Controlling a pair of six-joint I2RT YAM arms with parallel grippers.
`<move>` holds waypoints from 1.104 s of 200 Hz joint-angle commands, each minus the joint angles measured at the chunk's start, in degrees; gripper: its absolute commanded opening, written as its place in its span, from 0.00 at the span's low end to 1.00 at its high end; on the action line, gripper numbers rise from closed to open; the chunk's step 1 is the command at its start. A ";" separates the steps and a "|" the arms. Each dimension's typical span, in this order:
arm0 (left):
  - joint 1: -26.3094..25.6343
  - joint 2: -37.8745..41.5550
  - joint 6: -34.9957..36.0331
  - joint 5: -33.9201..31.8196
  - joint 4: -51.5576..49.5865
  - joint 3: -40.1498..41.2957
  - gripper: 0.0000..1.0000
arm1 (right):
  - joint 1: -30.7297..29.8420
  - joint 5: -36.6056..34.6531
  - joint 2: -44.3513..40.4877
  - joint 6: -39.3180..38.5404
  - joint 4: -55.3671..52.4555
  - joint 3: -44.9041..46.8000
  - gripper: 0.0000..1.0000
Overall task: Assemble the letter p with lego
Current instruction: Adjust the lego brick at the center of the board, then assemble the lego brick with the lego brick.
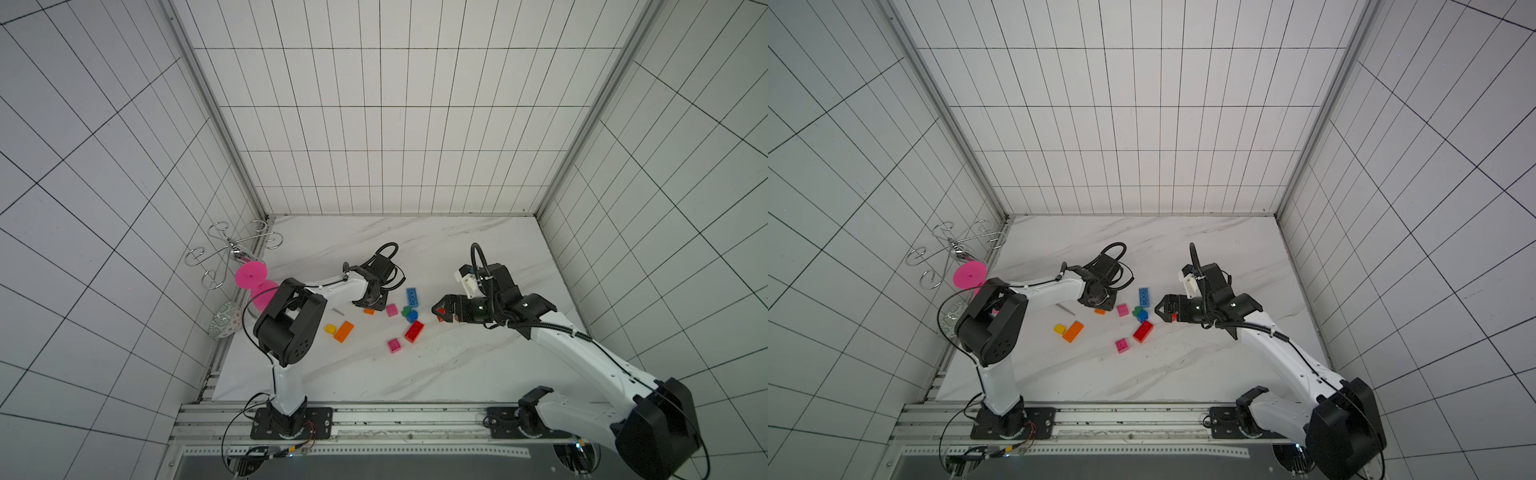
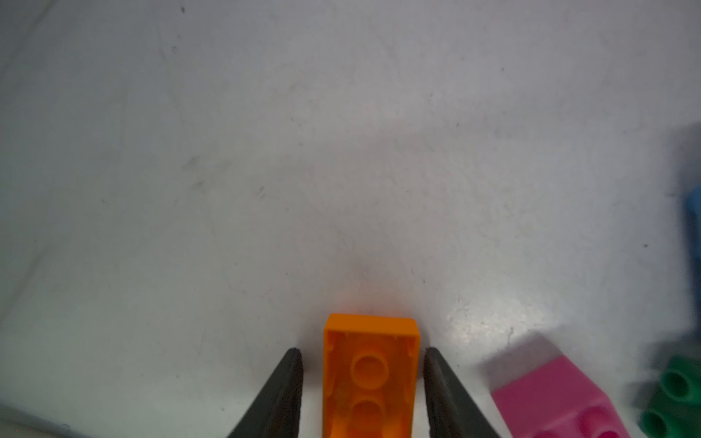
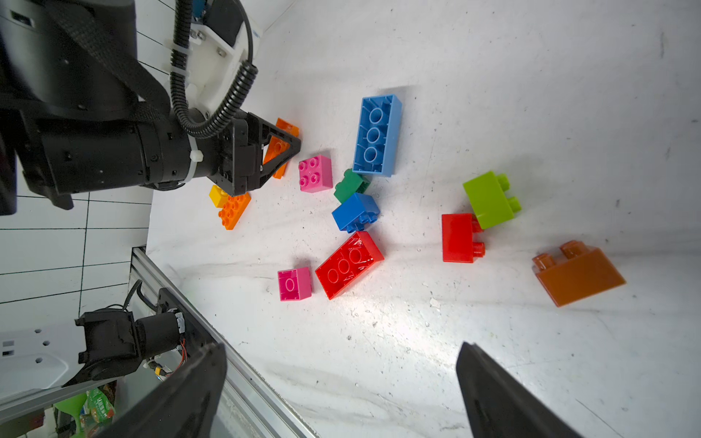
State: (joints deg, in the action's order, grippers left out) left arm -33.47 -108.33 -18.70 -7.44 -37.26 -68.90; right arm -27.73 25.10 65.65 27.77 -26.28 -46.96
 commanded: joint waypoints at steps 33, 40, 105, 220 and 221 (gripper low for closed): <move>0.67 1.15 0.00 3.89 -2.19 -0.80 0.64 | 0.51 -1.11 1.65 -1.14 -0.08 0.82 0.99; 0.86 2.52 -0.23 4.09 -1.76 -0.42 0.66 | 0.46 -1.06 1.88 -1.14 -0.05 0.65 0.98; 3.42 21.36 -3.36 6.43 13.14 12.78 0.72 | -5.11 0.43 5.88 -2.96 2.50 -2.62 1.00; 12.92 48.46 -10.16 5.25 39.92 44.58 0.97 | -20.52 -22.09 36.63 -7.82 -5.57 -28.90 0.65; 13.05 48.56 -10.23 5.55 40.21 44.83 0.97 | -20.57 -22.19 36.82 -7.91 -5.73 -29.16 0.65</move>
State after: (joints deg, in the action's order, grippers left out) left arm -23.55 -62.67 -26.11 -4.21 -6.07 -28.95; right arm -47.00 9.37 97.25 22.06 -27.00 -69.78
